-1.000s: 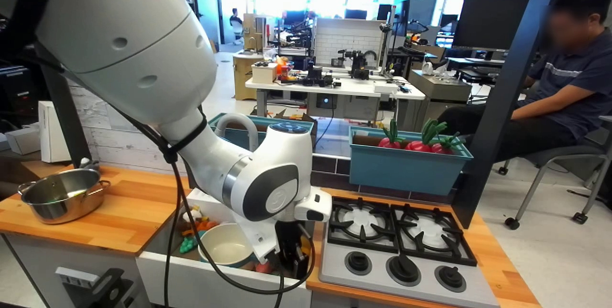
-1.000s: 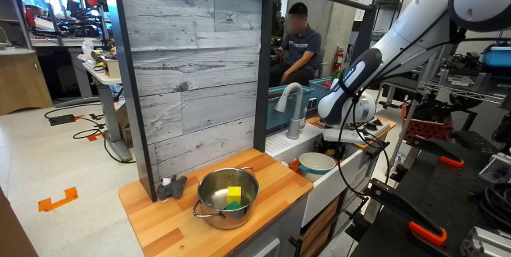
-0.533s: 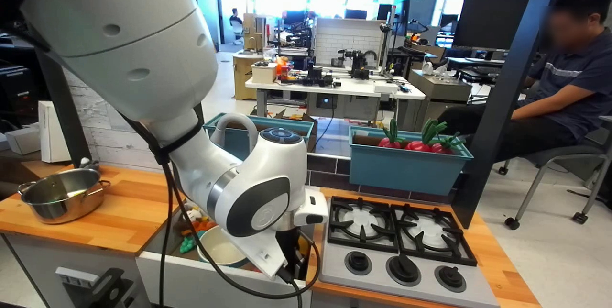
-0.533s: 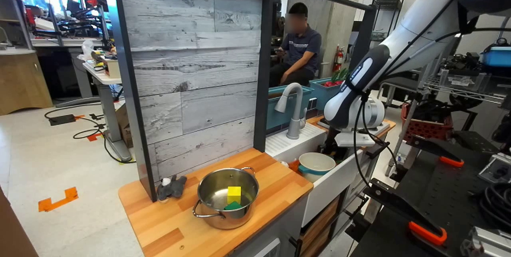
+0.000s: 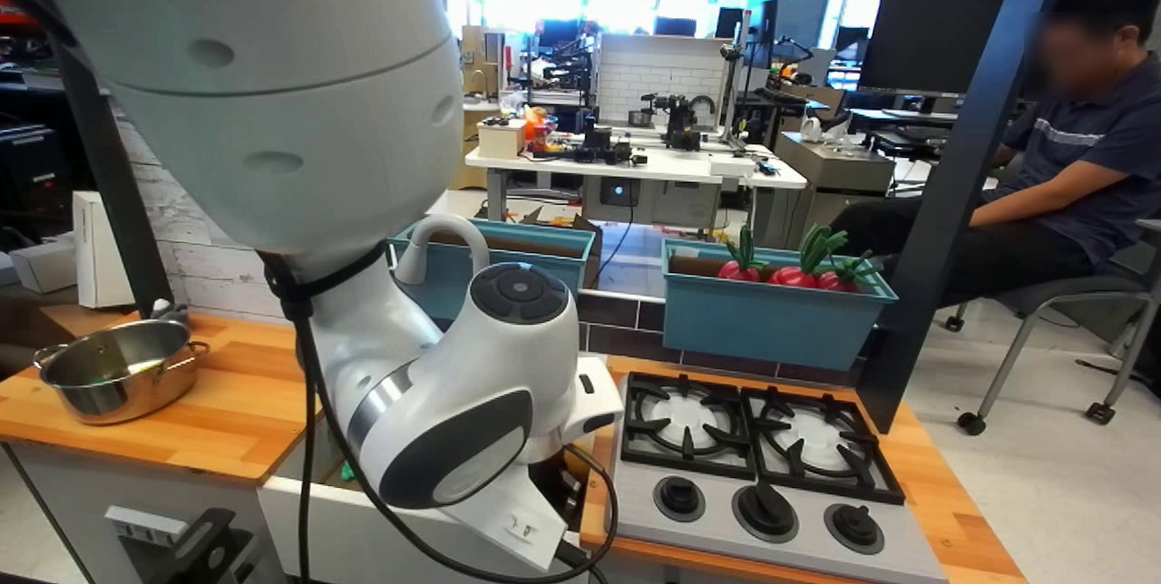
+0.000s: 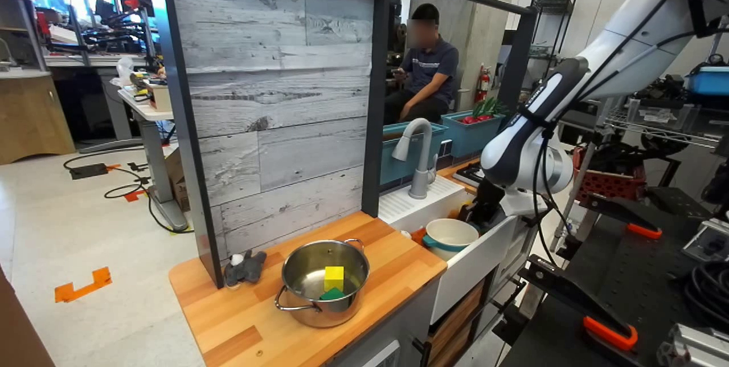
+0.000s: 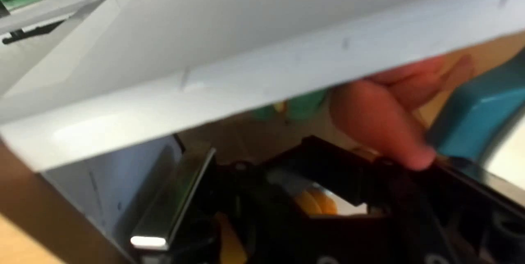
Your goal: Pick up the yellow plush toy from the sink and put it inside the silver pot on the left side of the counter
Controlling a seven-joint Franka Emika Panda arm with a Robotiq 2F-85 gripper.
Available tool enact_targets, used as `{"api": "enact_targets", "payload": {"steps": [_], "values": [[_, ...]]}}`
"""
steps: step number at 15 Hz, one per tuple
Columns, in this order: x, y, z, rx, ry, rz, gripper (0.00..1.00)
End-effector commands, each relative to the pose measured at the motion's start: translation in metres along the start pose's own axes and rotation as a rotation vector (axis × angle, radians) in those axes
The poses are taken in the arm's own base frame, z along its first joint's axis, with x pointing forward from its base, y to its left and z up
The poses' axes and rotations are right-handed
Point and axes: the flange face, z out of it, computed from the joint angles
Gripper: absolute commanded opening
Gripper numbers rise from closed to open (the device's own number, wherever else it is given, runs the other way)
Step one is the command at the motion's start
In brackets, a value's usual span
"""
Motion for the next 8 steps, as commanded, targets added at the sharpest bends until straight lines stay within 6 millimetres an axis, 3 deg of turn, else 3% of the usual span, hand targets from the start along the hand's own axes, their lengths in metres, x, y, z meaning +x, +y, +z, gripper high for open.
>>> {"api": "enact_targets", "payload": {"steps": [1, 6, 7, 8], "values": [[-0.014, 0.003, -0.019, 0.039, 0.131, -0.08, 0.0], [-0.033, 0.011, -0.028, 0.065, 0.159, -0.125, 0.0], [-0.034, 0.011, -0.028, 0.061, 0.172, -0.12, 0.25], [-0.034, 0.011, -0.028, 0.06, 0.193, -0.114, 0.26]]}}
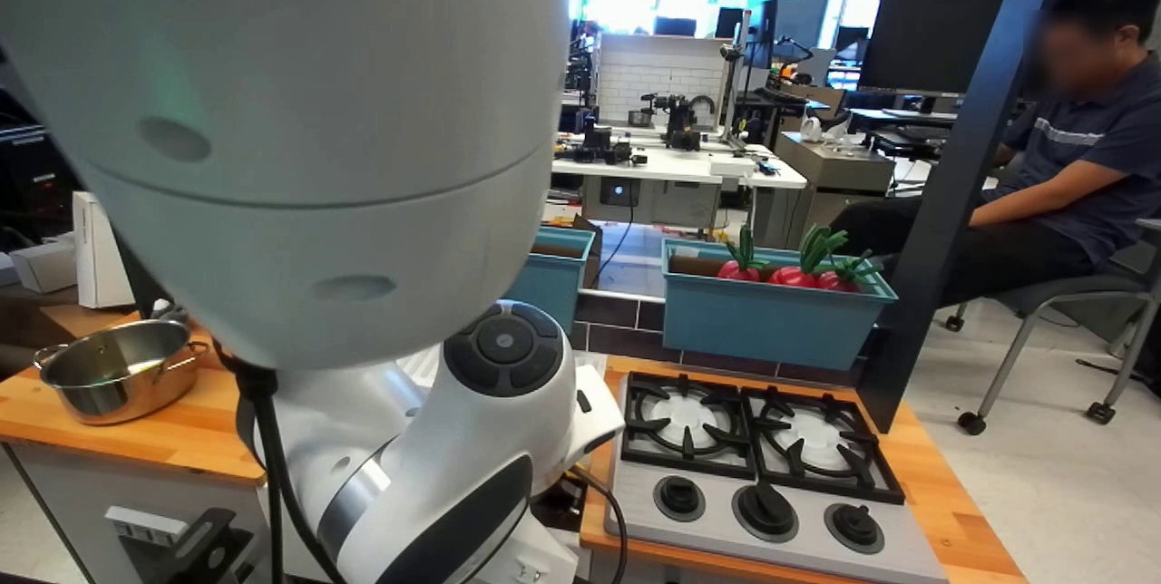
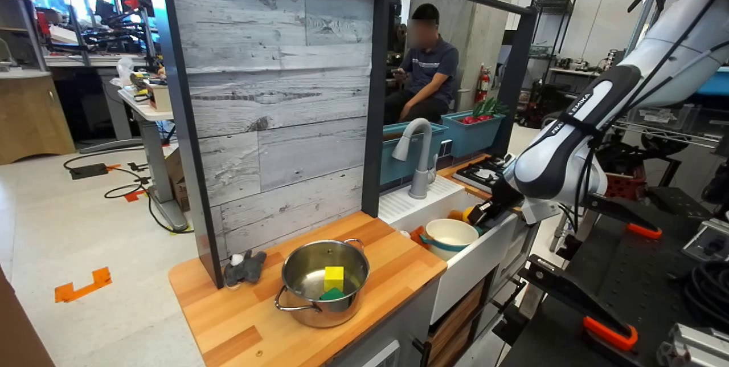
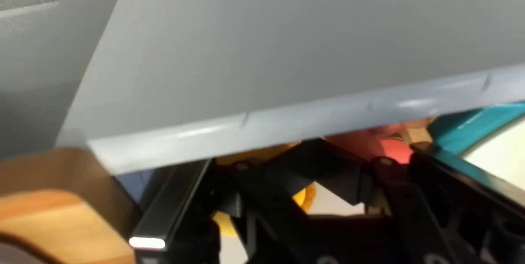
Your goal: Pick up the yellow plush toy from the sink and put it inside the silver pot on the left side of the counter
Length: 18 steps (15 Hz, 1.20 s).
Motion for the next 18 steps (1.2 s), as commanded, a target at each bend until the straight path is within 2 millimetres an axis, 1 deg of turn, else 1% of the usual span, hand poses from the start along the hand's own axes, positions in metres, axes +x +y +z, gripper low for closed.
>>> {"api": "enact_targets", "payload": {"steps": [1, 4, 7, 10, 11, 14, 16, 18], "values": [[0.003, -0.004, -0.008, 0.0, 0.104, 0.017, 0.32], [0.02, -0.01, -0.003, -0.037, 0.18, 0.075, 0.54], [0.039, -0.019, 0.003, -0.056, 0.186, 0.139, 0.75], [0.055, -0.025, 0.007, -0.087, 0.2, 0.186, 0.98], [0.062, -0.026, 0.008, -0.113, 0.202, 0.206, 1.0], [0.063, -0.019, 0.015, -0.182, 0.174, 0.282, 1.0], [0.062, -0.021, 0.018, -0.22, 0.119, 0.305, 1.0], [0.061, -0.024, 0.02, -0.249, 0.006, 0.292, 1.0]]}}
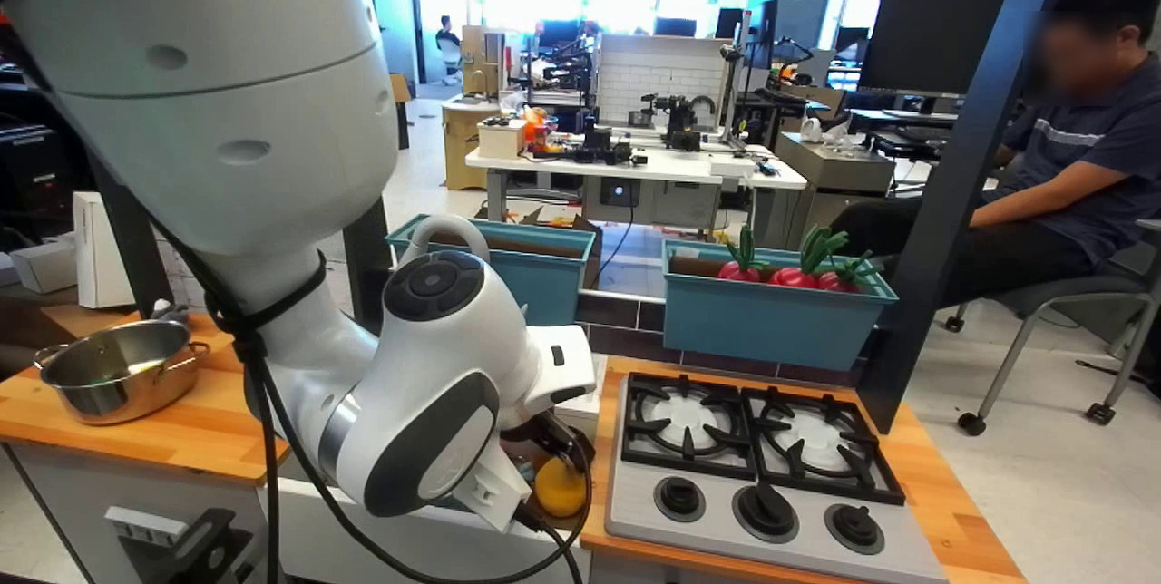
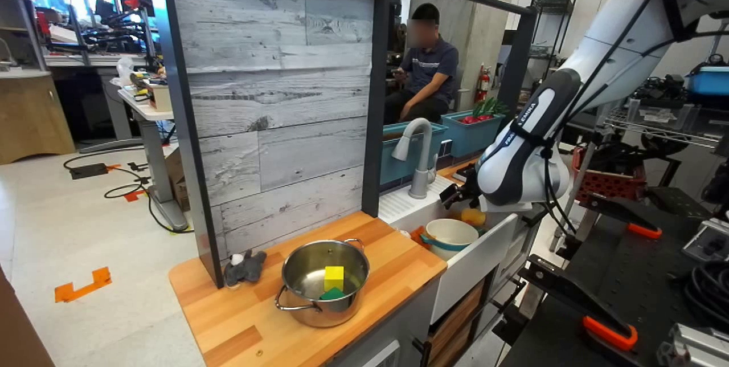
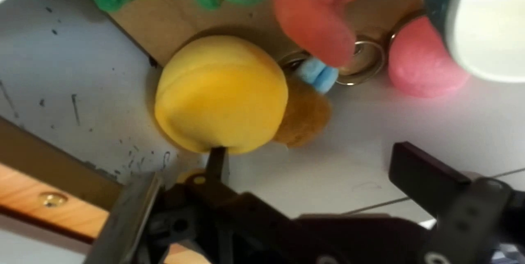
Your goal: Pick up the yellow plush toy from the sink and put it inside the silver pot on the left side of the counter
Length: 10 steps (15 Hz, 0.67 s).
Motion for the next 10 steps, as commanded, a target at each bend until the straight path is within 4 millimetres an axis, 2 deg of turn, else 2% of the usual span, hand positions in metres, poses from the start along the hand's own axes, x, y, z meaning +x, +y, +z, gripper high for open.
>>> {"api": "enact_targets", "payload": {"steps": [1, 5, 8, 10], "values": [[0.007, 0.007, 0.008, -0.067, -0.165, -0.019, 1.0], [0.017, 0.007, 0.005, -0.003, -0.352, -0.129, 1.0], [0.026, 0.014, 0.002, -0.008, -0.486, -0.122, 1.0], [0.036, 0.023, 0.006, -0.013, -0.409, -0.015, 1.0]]}}
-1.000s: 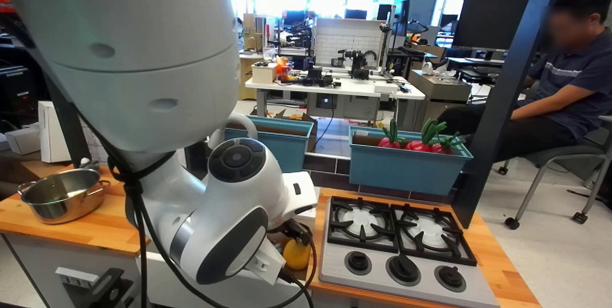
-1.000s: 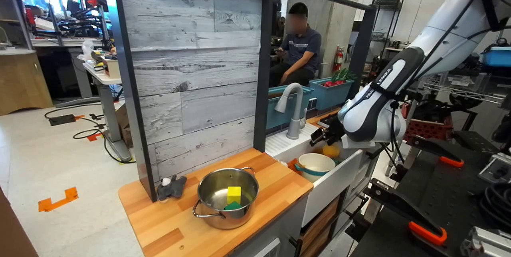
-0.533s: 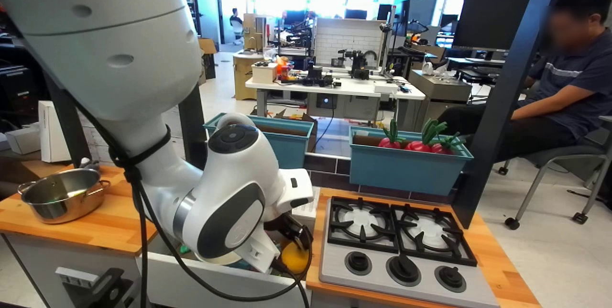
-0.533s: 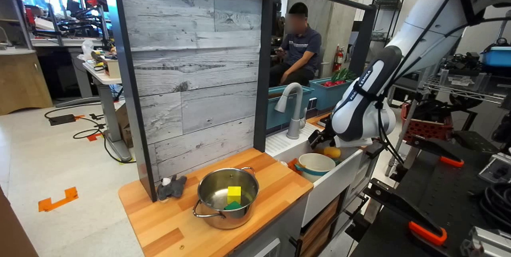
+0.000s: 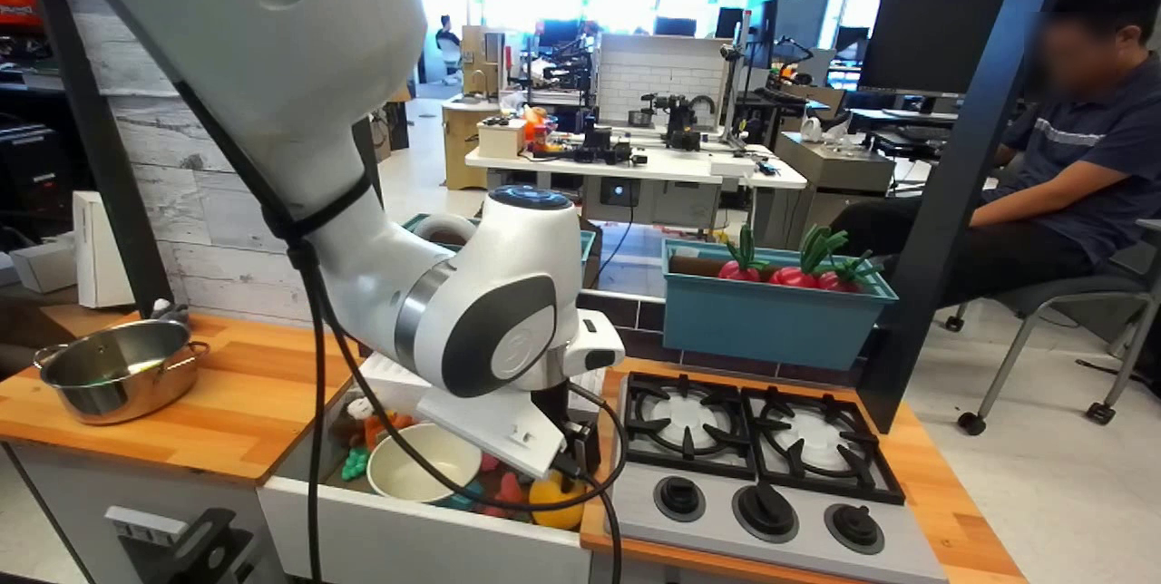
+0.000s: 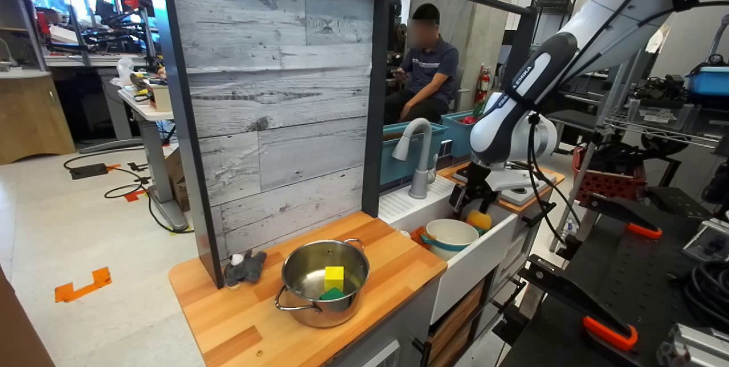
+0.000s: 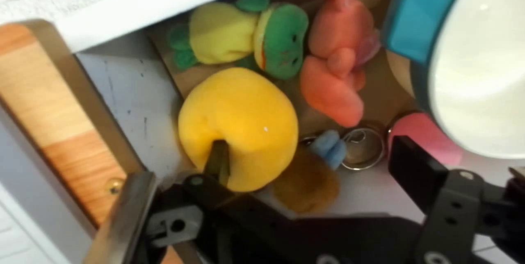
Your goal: Pick up the yellow plush toy from the sink and put it inside the silver pot on the left side of the counter
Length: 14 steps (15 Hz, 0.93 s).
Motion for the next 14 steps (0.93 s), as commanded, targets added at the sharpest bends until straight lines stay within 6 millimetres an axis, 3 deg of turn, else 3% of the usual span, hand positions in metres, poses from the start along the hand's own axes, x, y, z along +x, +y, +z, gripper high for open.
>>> {"api": "enact_targets", "payload": {"steps": [1, 6, 12, 13, 14], "values": [[0.009, 0.017, 0.003, 0.03, 0.096, 0.15, 1.0], [0.014, 0.013, 0.005, 0.022, 0.248, 0.274, 1.0], [0.015, 0.009, 0.008, -0.075, 0.275, 0.324, 1.0], [0.015, 0.008, 0.009, -0.089, 0.276, 0.333, 0.75], [0.014, 0.007, 0.01, -0.104, 0.278, 0.342, 0.72]]}}
